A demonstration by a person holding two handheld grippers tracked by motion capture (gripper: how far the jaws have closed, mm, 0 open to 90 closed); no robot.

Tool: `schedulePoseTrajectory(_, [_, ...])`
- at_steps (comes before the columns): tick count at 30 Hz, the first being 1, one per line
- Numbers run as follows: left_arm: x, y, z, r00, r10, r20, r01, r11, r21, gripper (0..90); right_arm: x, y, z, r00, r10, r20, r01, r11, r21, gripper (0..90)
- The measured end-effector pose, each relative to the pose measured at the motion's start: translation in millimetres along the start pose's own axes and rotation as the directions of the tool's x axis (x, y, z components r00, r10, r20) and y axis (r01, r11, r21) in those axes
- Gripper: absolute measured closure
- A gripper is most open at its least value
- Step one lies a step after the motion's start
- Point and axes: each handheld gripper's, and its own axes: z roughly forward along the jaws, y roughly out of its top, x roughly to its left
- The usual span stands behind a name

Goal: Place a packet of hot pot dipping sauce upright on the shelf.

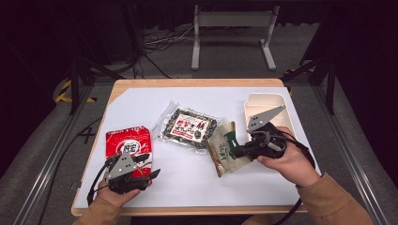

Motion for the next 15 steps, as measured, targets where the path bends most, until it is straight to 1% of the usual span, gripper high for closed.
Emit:
schedulePoseTrajectory(4, [0.0,0.0,-0.1,1.0,0.001,-0.002,-0.001,1.0,0.0,35.3,-4.5,3.6,-5.2,1.0,-0.005,0.003,0.005,1.0,0.019,89.5])
schedulePoseTrajectory(7, [0.0,-0.3,-0.6,1.0,-0.004,-0.003,0.004,1.0,0.0,35.3,-8.1,8.2,-10.2,0.9997,-0.021,0.011,0.02,0.998,0.055,89.5])
schedulePoseTrajectory(9, [0.0,-0.6,-0.9,1.0,-0.008,-0.003,0.008,1.0,0.0,35.3,-8.6,9.6,-11.5,0.9996,-0.025,0.016,0.024,0.998,0.063,89.5])
schedulePoseTrajectory(10, [0.2,-0.6,-1.2,1.0,-0.004,-0.004,0.004,1.0,0.001,35.2,-10.0,13.0,-14.4,0.9987,-0.042,0.027,0.04,0.996,0.08,89.5])
schedulePoseTrajectory(12, [0.2,-0.7,-1.2,1.0,-0.004,-0.005,0.004,1.0,0.001,35.3,-10.8,16.4,-16.7,0.9981,-0.051,0.036,0.047,0.994,0.095,89.5])
schedulePoseTrajectory(13, [0.0,-0.8,-1.4,1.0,-0.005,-0.006,0.005,1.0,0.0,35.3,-11.2,18.9,-18.5,0.9973,-0.059,0.044,0.054,0.992,0.113,89.5])
schedulePoseTrajectory(15, [-0.1,-1.3,-1.9,0.9999,-0.009,-0.008,0.009,1.0,0.001,35.2,-11.7,20.7,-19.6,0.9965,-0.067,0.051,0.06,0.99,0.124,89.5])
